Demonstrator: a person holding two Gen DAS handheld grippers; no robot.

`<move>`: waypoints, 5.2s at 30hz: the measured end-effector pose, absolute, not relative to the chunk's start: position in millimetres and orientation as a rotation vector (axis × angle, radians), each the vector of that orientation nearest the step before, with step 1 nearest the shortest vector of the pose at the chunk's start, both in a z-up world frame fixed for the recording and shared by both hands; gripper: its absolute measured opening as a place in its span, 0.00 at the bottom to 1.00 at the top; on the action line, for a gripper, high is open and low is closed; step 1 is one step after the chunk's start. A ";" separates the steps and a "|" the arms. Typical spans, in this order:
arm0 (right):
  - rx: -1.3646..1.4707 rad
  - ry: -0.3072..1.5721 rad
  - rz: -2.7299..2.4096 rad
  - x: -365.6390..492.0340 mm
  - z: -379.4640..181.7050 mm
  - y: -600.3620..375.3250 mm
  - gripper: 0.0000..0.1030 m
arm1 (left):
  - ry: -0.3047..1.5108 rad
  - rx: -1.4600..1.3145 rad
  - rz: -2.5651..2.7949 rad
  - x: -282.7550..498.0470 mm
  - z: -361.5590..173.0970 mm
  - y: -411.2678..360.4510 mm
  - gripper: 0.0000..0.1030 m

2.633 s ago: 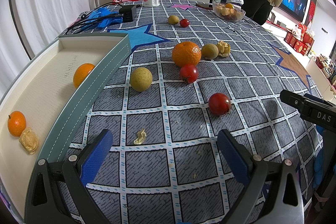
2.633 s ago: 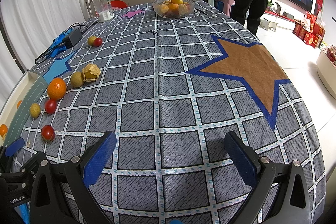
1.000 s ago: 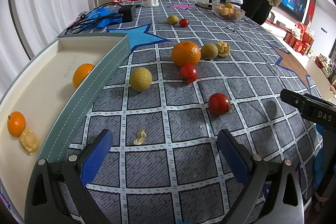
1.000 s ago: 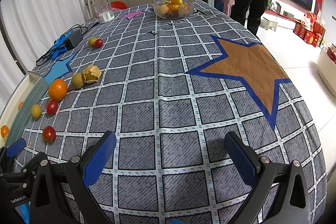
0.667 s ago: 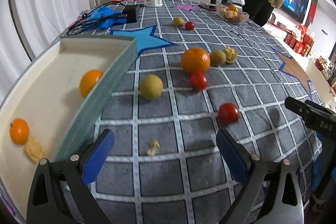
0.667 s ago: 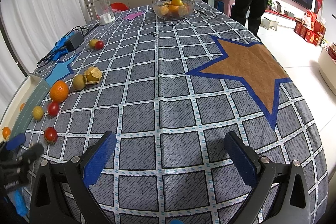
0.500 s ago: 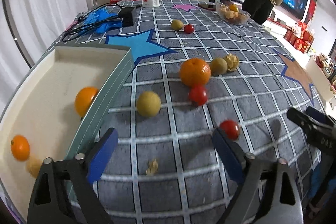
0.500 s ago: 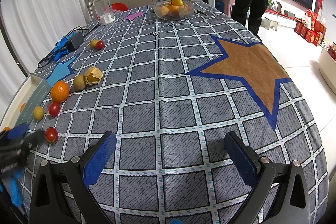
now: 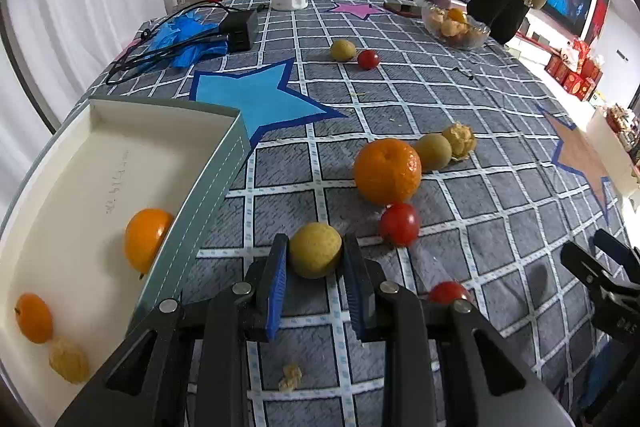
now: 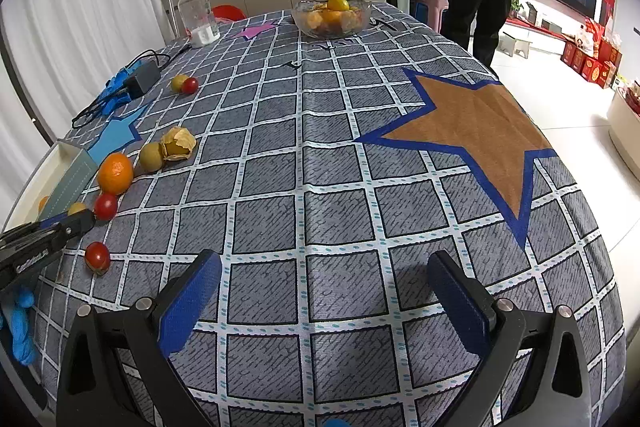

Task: Organize fruits
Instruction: 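Grasp the yellow-green round fruit with the left gripper, then carry the yellow-green fruit over the cream tray with the left gripper while right gripper grasps a red tomato, then lower both fruits into the cream tray and open both grippers, then withdraw both grippers from the tray back over the table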

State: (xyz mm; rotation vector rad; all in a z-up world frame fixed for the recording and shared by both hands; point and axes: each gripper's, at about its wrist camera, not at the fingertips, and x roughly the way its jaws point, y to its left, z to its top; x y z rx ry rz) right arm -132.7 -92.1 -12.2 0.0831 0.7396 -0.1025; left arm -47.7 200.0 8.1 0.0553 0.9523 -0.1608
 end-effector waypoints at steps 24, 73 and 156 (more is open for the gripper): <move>-0.178 0.797 0.145 -108.6 -24.9 64.8 0.83 | 0.778 0.027 -0.034 -119.3 48.3 282.8 0.28; -0.115 0.849 0.170 -94.3 -20.0 74.8 0.64 | 0.770 -0.092 0.071 -104.2 39.0 381.4 0.28; 0.026 0.774 -0.149 -121.9 -16.3 -68.9 0.99 | 0.915 0.057 -0.133 -97.7 -5.5 204.8 0.99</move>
